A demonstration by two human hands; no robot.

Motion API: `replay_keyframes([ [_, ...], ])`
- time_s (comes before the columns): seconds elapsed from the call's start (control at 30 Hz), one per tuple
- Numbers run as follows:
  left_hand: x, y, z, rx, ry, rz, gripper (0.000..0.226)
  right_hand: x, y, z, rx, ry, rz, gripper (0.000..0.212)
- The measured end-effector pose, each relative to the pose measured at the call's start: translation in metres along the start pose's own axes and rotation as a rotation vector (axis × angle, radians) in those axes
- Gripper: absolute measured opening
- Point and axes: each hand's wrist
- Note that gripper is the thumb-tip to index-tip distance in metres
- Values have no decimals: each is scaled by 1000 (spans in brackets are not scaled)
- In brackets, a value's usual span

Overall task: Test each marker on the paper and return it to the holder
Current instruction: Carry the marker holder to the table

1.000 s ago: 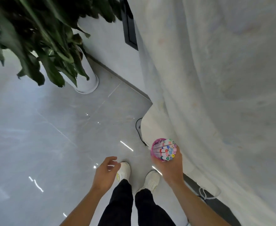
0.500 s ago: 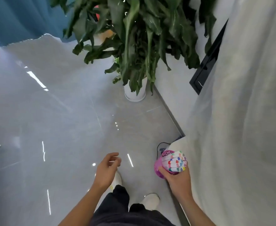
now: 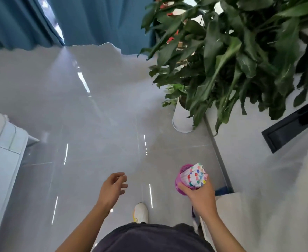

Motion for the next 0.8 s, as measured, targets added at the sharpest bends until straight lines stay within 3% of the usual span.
replay_keyframes([
  [0.23,-13,15,-27,-102,-109,-38,17,53,42,43,133,-23,-29,84],
  [0.43,-38,47,-39,-175,-159,-59,18,87,100,69,198,-65,-48,90],
  [0.8,-148,163,-34,-314,-207,-6,21,178,269,76,305,-145,-164,105],
])
Point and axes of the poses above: each hand's wrist, its own y-axis towards the middle knuckle, its own z-axis out of the palm, x = y × z, and after that the axes turned 10 degrees about x, right-handed
